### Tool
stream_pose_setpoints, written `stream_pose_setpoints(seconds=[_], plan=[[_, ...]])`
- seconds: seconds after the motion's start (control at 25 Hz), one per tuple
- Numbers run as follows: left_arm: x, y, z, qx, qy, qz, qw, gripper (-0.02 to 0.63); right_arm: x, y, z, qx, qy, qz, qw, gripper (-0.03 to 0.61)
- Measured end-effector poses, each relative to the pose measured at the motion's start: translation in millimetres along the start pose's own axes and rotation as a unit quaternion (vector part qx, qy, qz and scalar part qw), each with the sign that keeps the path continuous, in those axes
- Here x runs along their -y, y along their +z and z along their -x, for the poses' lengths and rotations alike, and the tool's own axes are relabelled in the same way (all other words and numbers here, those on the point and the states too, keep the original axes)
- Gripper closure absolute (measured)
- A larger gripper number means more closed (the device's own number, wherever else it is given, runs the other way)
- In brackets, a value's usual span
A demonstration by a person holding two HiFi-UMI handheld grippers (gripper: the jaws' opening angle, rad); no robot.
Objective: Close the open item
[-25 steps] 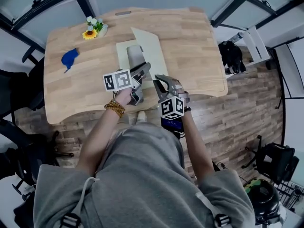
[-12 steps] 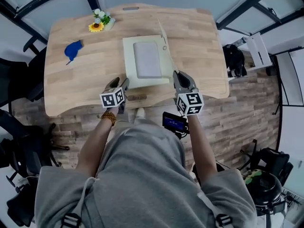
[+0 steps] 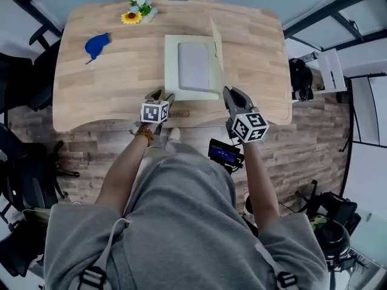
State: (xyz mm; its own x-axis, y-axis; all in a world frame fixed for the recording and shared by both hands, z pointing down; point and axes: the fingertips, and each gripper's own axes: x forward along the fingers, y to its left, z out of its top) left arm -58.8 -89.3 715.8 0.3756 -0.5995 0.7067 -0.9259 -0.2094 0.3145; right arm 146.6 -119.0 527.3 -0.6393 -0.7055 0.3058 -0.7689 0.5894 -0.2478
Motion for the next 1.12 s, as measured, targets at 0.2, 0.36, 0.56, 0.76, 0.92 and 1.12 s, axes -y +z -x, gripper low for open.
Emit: stream_pose_setpoints(seconds=[0.2, 0.36, 0.56, 0.76, 0.92, 1.12], plan=[[-0.4, 1.4, 1.0, -0.008, 0.002, -0.032, 0.9995, 0.373, -13.2, -8.6, -6.8, -0.016, 0.026, 0.005, 1.0, 0.56], [-1.0, 0.5, 0.9, -0.009, -0.005, -0.015, 0.9998, 0.373, -26.6, -14.4, -15.9, -0.034, 0.046, 0.019, 0.998, 0.558], [0.2, 1.0, 2.9, -0.005, -0.005, -0.014, 0.9999, 0.382, -40.8, -25.9, -22.1, -0.061, 0.071, 0.026, 0.995, 0.557], [1.0, 0.2, 1.3, -0.008, -0.013, -0.012, 0.9998, 0.385, -49.0, -39.7, -26.6, -0.092, 0.084, 0.054, 0.991, 0.557], [0.1, -1.5, 0.8, -0.006, -0.016, 0.003, 0.9998, 0.385, -57.2, -52.5, -31.8, -0.12, 0.097, 0.088, 0.984, 0.557], [-0.8, -0.5, 1.7, -0.008, -0.017, -0.003, 0.9998, 0.383, -67.2, -65.5, -39.9, -0.15, 0.114, 0.126, 0.974, 0.554]])
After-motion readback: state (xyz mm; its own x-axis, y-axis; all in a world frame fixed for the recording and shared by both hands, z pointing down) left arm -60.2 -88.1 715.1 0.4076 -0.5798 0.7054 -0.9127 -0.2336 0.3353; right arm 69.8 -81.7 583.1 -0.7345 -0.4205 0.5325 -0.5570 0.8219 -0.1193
